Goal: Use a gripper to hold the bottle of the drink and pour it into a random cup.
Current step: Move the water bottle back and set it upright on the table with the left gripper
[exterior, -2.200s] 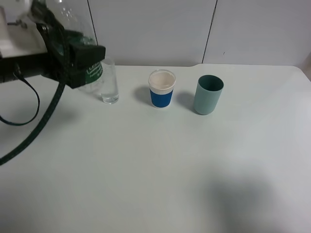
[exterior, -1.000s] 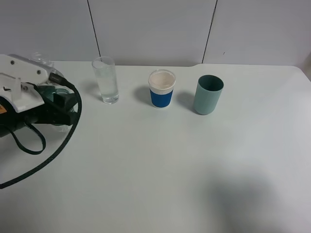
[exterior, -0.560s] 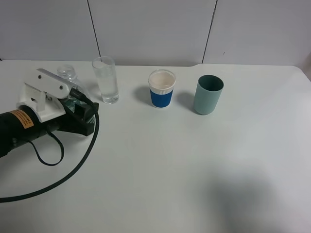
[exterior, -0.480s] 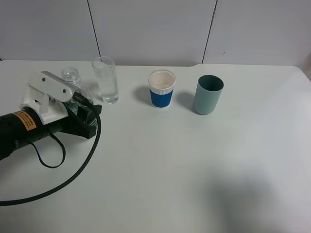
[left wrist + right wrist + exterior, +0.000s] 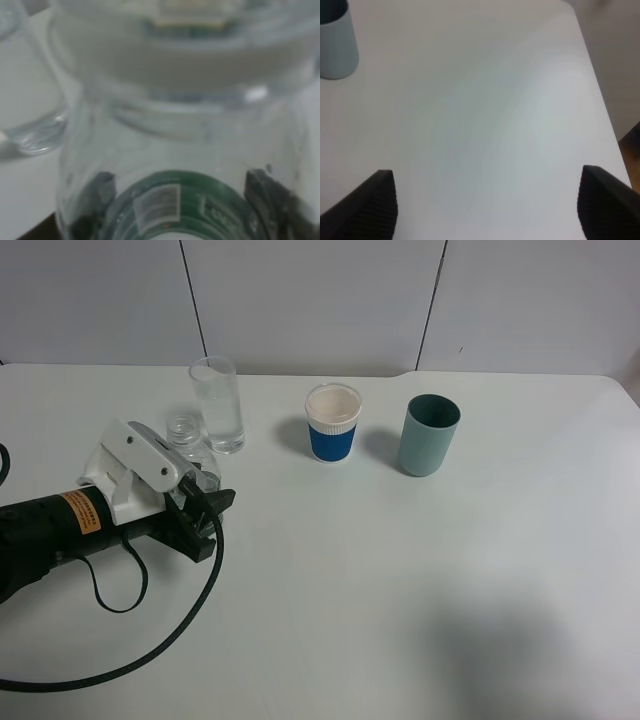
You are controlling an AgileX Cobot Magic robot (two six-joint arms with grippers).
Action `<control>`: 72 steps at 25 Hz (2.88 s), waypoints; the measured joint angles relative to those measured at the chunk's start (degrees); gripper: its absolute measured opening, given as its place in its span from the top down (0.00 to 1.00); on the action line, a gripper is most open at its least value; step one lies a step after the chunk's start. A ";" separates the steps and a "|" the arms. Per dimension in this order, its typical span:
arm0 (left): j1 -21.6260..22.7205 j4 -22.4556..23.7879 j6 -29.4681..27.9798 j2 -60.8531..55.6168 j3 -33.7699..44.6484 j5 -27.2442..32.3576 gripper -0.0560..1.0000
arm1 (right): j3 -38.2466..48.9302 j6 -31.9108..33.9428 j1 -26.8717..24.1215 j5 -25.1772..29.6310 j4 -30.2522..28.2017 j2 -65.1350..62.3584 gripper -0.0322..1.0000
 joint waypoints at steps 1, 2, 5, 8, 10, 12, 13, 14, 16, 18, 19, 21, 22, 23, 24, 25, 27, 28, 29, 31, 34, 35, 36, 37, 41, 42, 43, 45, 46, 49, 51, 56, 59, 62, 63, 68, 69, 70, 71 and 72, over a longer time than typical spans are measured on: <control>0.00 0.90 0.00 0.44 0.00 -0.34 0.43 | 0.00 0.00 -0.02 0.00 0.00 0.00 0.25; 0.00 2.00 0.00 0.64 0.00 -0.96 0.43 | 0.00 0.00 -0.02 0.00 0.00 0.00 0.25; 0.00 5.50 0.00 0.96 0.00 -2.84 0.43 | 0.00 0.00 -0.02 0.00 0.00 0.00 0.25; 0.00 9.15 0.00 0.96 0.00 -4.53 0.43 | 0.00 0.00 -0.02 0.00 0.00 0.00 0.25; 0.00 11.02 0.00 0.96 0.00 -4.60 0.43 | 0.00 0.00 -0.02 0.00 0.00 0.00 0.25; 0.00 12.66 -0.51 0.96 0.00 -4.66 0.43 | 0.00 0.00 -0.02 0.00 0.00 0.00 0.25; 0.00 13.37 -1.18 0.96 0.00 -4.66 0.43 | 0.00 0.00 -0.02 0.00 0.00 0.00 0.25; 0.00 13.80 -1.79 0.96 0.00 -4.66 0.43 | 0.00 0.00 -0.02 0.00 0.00 0.00 0.25; 0.00 14.35 -2.62 1.05 0.00 -4.66 0.43 | 0.00 0.00 -0.02 0.00 0.00 0.00 0.25; 0.00 14.80 -2.79 1.72 0.00 -4.73 0.43 | 0.00 0.00 -0.02 0.00 0.00 0.00 0.25; 0.00 14.92 -2.79 2.44 0.00 -4.79 0.43 | 0.00 0.00 -0.02 0.00 0.00 0.00 0.25; 0.00 15.04 -2.83 4.18 0.00 -4.79 0.43 | 0.00 0.00 -0.02 0.00 0.00 0.00 0.25; 0.00 15.11 -2.83 5.13 0.00 -4.79 0.43 | 0.00 0.00 -0.02 0.00 0.00 0.00 0.25; 0.00 15.16 -2.83 5.90 0.00 -4.79 0.43 | 0.00 0.00 -0.02 0.00 0.00 0.00 0.25; 0.00 15.24 -2.83 6.34 0.00 -5.18 0.43 | 0.00 0.00 -0.02 0.00 0.00 0.00 0.25; 0.00 15.35 -2.83 6.56 0.00 -5.41 0.43 | 0.00 0.00 -0.02 0.00 0.00 0.00 0.25; 0.00 15.46 -2.83 6.70 0.00 -5.72 0.43 | 0.00 0.00 -0.02 0.00 0.00 0.00 0.25; 0.00 15.46 -2.83 6.70 0.00 -5.85 0.43 | 0.00 0.00 -0.02 0.00 0.00 0.00 0.25; 0.00 15.46 -2.83 6.70 0.00 -6.06 0.43 | 0.00 0.00 -0.02 0.00 0.00 0.00 0.25; 0.00 15.46 -2.83 6.70 0.00 -6.26 0.43 | 0.00 0.00 -0.02 0.00 0.00 0.00 0.25; 0.00 15.46 -2.83 6.70 0.00 -6.57 0.43 | 0.00 0.00 -0.02 0.00 0.00 0.00 0.25; 0.00 15.46 -2.83 6.70 0.00 -6.69 0.43 | 0.00 0.00 -0.02 0.00 0.00 0.00 0.25; 0.00 15.46 -2.83 6.70 0.00 -6.76 0.43 | 0.00 0.00 -0.02 0.00 0.00 0.00 0.25; 0.00 15.46 -2.83 6.70 0.00 -6.96 0.43 | 0.00 0.00 -0.02 0.00 0.00 0.00 0.25; 0.00 15.53 -2.83 6.70 0.00 -7.08 0.43 | 0.00 0.00 -0.02 0.00 0.00 0.00 0.25; 0.00 15.53 -2.83 6.70 0.00 -7.08 0.43 | 0.00 0.00 -0.02 0.00 0.00 0.00 0.25; 0.00 15.53 -2.83 6.70 0.00 -7.08 0.43 | 0.00 0.00 -0.02 0.00 0.00 0.00 0.25; 0.00 15.53 -2.83 6.70 0.00 -7.08 0.43 | 0.00 0.00 -0.02 0.00 0.00 0.00 0.25; 0.00 15.53 -2.83 6.70 0.00 -7.08 0.43 | 0.00 0.00 -0.02 0.00 0.00 0.00 0.25; 0.00 15.59 -2.83 6.70 0.00 -7.11 0.43 | 0.00 0.00 -0.02 0.00 0.00 0.00 0.25; 0.00 15.59 -2.83 6.70 0.00 -7.11 0.40 | 0.00 0.00 -0.02 0.00 0.00 0.00 0.25; 0.00 15.59 -2.83 6.70 0.00 -7.11 0.30 | 0.00 0.00 -0.02 0.00 0.00 0.00 0.25; 0.00 15.59 -2.88 6.70 0.00 -7.11 0.26 | 0.00 0.00 -0.02 0.00 0.00 0.00 0.25; 0.00 15.59 -3.50 6.70 0.00 -7.11 0.21 | 0.00 0.00 -0.02 0.00 0.00 0.00 0.25; 0.00 15.59 -3.50 6.70 0.00 -7.11 0.20 | 0.00 0.00 -0.02 0.00 0.00 0.00 0.25; 0.00 15.59 -4.80 6.70 0.00 -7.11 0.19 | 0.00 0.00 -0.02 0.00 0.00 0.00 0.25; 0.00 15.59 -5.04 6.58 0.00 -7.11 0.19 | 0.00 0.00 -0.02 0.00 0.00 0.00 0.25; 0.00 15.52 -5.24 6.14 0.20 -7.11 0.19 | 0.00 0.00 -0.02 0.00 0.00 0.00 0.25; 0.00 15.35 -5.23 5.53 0.69 -7.11 0.19 | 0.00 0.00 -0.02 0.00 0.00 0.00 0.25; 0.00 15.15 -5.35 4.56 1.25 -7.11 0.19 | 0.00 0.00 -0.02 0.00 0.00 0.00 0.25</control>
